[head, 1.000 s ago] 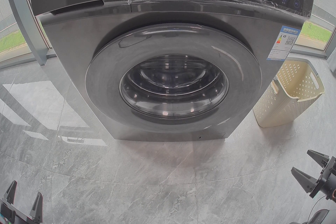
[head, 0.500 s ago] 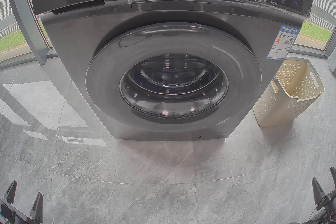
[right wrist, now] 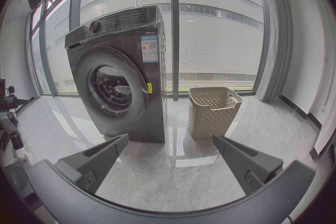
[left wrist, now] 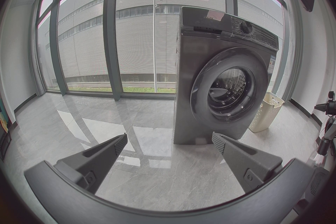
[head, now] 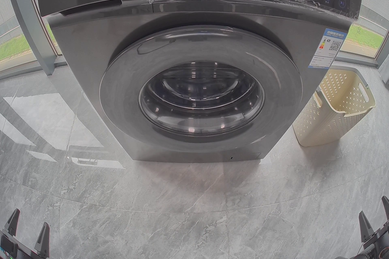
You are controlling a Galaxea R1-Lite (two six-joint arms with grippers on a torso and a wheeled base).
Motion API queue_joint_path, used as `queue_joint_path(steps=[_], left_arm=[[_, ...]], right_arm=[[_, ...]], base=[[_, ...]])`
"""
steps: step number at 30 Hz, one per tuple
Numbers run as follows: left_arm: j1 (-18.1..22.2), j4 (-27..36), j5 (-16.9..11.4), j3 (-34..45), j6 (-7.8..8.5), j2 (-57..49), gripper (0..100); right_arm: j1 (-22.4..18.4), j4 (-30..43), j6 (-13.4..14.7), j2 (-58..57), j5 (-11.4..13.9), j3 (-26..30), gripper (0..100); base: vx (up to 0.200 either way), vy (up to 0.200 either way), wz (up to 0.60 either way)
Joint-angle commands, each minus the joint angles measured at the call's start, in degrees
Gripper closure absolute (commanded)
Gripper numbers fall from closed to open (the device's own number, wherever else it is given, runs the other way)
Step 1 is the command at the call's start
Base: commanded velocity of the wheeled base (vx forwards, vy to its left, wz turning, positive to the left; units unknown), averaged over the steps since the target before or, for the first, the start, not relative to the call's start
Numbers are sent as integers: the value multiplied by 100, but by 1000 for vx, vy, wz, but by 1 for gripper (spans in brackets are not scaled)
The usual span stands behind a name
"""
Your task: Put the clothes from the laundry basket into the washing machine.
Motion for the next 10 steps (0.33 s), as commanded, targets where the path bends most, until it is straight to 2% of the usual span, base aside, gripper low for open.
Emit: queue_joint_path(steps=[1,3,10], left_arm=[[1,-2,3,92,-1,-57,0],[10,-2,12,92,43,-57,0],[10,7,12,92,43,-57,0]], right_arm=[[11,1,20,-75,1,101,0],[11,1,11,-75,-8,101,0],[-6,1,-42,-57,36,101,0]], base=[[0,0,0],[0,0,0],[0,0,0]])
